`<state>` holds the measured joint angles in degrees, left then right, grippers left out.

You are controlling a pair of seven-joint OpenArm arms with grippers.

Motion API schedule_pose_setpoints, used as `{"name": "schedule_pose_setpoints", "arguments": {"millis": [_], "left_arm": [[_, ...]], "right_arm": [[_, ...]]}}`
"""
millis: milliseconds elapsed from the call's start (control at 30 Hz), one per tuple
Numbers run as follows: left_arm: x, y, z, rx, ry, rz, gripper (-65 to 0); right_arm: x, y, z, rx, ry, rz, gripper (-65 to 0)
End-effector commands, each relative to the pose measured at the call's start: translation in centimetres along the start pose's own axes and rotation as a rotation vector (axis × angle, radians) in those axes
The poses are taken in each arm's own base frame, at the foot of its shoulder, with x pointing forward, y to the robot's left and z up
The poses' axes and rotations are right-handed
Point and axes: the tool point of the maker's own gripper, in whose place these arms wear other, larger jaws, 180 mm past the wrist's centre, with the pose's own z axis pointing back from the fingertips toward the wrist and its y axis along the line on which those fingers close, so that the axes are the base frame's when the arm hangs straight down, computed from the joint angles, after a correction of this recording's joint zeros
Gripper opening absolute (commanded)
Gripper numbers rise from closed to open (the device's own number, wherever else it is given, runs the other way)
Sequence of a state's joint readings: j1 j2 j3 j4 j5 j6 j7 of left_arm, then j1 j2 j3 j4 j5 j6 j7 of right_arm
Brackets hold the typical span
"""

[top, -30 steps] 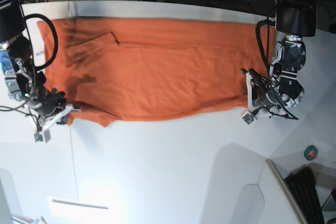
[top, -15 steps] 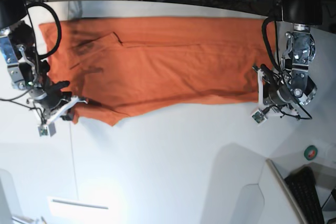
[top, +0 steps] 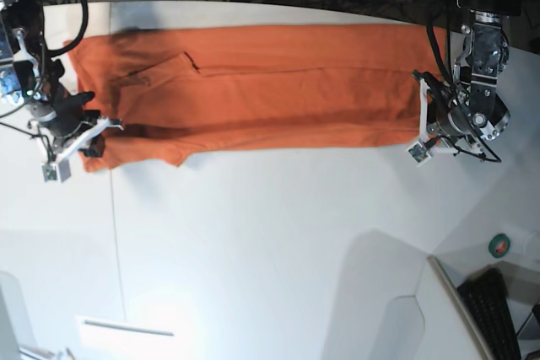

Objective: Layout the t-shirt on the table in an organized manner, then fold the t-shirt properly
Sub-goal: 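Lift the hem with both grippers and fold it over onto the collar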

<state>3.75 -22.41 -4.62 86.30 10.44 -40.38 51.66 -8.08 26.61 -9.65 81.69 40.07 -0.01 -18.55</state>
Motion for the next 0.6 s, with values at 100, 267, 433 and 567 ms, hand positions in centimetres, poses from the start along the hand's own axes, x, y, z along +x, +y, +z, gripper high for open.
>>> {"name": "schedule_pose_setpoints", "arguments": {"millis": [100, 267, 433, 567], "left_arm": [[-0.6, 0.9, 1.8, 0.059, 0.033, -0.029, -65.0], [-1.5, 1.8, 3.6, 0.113, 0.019, 0.006, -65.0], [-2.8, 0.4, 4.1, 0.102, 0.037, -0.013, -65.0], [-3.4, -1.1, 4.3, 0.081, 0.045, -0.027, -65.0]], "right_arm": [[1.7, 0.1, 0.5, 0.011, -0.055, 0.015, -65.0], [0.5, 1.8, 1.9, 0.046, -0.037, 0.025, -65.0], [-1.3, 1.3, 3.1, 0.033, 0.007, 0.0, -65.0], [-2.2, 2.2, 4.1, 0.052, 0.01, -0.007, -65.0]]}}
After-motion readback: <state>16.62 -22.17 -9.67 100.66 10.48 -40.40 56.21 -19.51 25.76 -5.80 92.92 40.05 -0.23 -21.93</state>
